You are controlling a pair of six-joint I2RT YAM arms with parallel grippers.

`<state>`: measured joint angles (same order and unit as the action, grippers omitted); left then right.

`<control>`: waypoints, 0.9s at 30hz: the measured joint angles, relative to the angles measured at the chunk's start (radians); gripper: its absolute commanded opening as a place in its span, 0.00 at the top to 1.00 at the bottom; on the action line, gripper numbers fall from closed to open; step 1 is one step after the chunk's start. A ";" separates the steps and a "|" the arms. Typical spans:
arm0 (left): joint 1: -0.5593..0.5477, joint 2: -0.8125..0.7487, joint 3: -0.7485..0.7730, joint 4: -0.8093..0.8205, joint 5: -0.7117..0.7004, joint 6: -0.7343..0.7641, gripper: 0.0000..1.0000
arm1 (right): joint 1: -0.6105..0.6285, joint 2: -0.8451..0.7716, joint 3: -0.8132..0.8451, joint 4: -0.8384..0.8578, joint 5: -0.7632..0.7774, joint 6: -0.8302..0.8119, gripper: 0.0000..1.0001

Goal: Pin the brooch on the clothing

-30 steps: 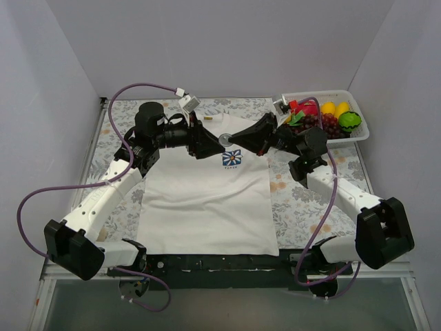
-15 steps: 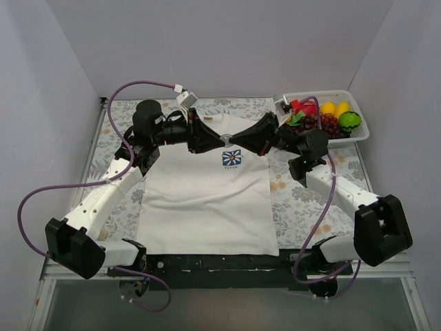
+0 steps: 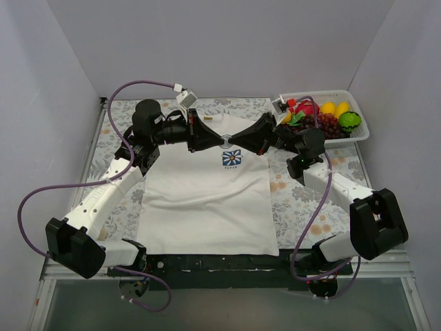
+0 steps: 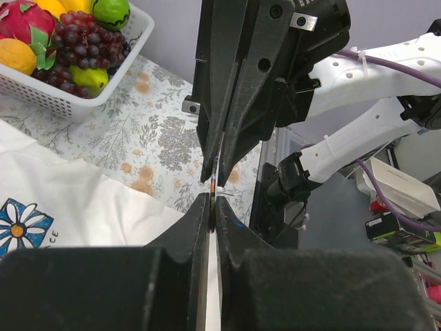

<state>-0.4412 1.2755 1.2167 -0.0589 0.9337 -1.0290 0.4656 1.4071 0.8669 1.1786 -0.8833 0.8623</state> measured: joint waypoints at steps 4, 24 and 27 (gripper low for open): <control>0.000 0.000 0.000 -0.008 -0.009 0.009 1.00 | -0.004 0.002 0.000 0.000 -0.002 0.005 0.97; 0.006 0.010 0.009 -0.158 -0.088 0.097 1.00 | -0.029 -0.006 0.000 -0.075 0.002 -0.062 0.28; 0.006 0.014 0.009 -0.170 -0.051 0.103 1.00 | -0.029 -0.004 0.001 -0.082 -0.011 -0.068 0.37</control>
<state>-0.4351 1.2896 1.2259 -0.2287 0.8825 -0.9264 0.4366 1.4033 0.8677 1.0966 -0.8944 0.7944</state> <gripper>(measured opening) 0.025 0.718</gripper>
